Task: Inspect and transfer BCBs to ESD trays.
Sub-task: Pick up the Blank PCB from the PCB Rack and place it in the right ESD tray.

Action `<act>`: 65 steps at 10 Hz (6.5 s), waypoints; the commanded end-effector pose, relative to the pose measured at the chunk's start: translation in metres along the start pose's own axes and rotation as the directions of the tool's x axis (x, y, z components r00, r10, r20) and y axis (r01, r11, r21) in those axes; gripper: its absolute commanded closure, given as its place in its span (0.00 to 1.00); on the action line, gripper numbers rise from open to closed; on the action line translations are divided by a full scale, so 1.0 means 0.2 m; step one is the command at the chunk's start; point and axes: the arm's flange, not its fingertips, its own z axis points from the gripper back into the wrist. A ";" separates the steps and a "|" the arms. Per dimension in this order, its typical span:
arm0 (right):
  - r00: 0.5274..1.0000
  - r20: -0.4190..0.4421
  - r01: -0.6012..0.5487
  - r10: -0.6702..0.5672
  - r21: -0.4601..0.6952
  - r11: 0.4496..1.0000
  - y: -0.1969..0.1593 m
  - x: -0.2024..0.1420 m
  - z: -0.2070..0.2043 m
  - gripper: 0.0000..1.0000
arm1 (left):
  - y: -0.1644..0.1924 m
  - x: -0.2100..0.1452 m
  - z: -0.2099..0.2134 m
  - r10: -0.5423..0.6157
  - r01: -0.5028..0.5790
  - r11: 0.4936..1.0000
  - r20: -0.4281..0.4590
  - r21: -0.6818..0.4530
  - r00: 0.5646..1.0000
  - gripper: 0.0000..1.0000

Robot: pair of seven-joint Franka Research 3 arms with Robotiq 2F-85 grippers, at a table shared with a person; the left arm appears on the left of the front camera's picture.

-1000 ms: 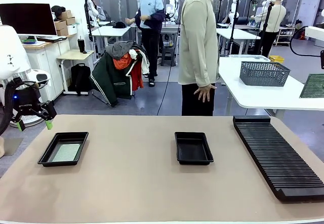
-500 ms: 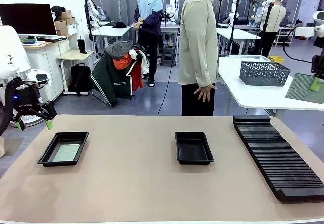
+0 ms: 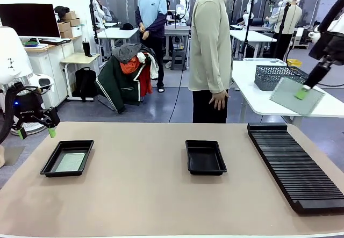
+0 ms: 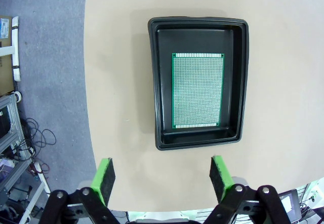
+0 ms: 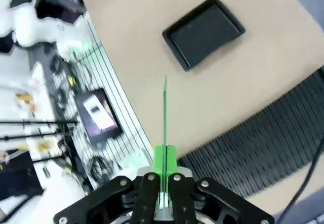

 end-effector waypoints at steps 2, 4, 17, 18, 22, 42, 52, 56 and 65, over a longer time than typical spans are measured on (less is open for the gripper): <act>0.973 0.135 0.188 -0.190 0.027 0.982 0.03 0.05 -0.26 0.98 | 0.00 0.00 -0.01 0.002 -0.002 1.000 0.007 0.000 1.000 0.00; 0.924 0.182 0.333 -0.337 0.051 0.941 0.05 0.07 -0.46 0.98 | 0.00 0.00 -0.01 0.002 -0.002 1.000 0.007 0.000 1.000 0.00; 0.664 0.281 0.573 -0.693 0.405 0.713 -0.24 0.30 -1.52 0.98 | 0.00 0.00 -0.01 0.002 -0.002 1.000 0.007 0.000 1.000 0.00; 0.641 0.297 0.578 -0.708 0.422 0.699 -0.27 0.29 -1.57 0.98 | 0.00 0.00 -0.01 0.002 -0.002 1.000 0.007 0.000 1.000 0.00; 0.603 0.296 0.607 -0.740 0.431 0.667 -0.32 0.25 -1.70 0.98 | 0.00 0.00 -0.01 0.002 -0.002 1.000 0.007 0.000 1.000 0.00; 0.582 0.235 0.742 -0.779 0.240 0.626 -0.29 0.34 -1.77 0.98 | 0.00 0.00 -0.01 0.002 -0.002 1.000 0.007 0.000 1.000 0.00; 0.587 0.225 0.777 -0.777 0.110 0.619 -0.20 0.36 -1.72 0.73 | 0.00 0.00 -0.01 0.002 -0.002 1.000 0.007 0.000 1.000 0.00; 0.624 0.268 0.761 -0.734 0.005 0.649 -0.11 0.39 -1.66 0.37 | 0.00 0.00 -0.01 0.002 -0.002 1.000 0.007 0.000 1.000 0.00; 0.685 0.275 0.719 -0.674 -0.400 0.568 0.16 0.46 -1.33 0.00 | 0.00 0.00 -0.01 0.002 -0.002 1.000 0.007 0.000 1.000 0.00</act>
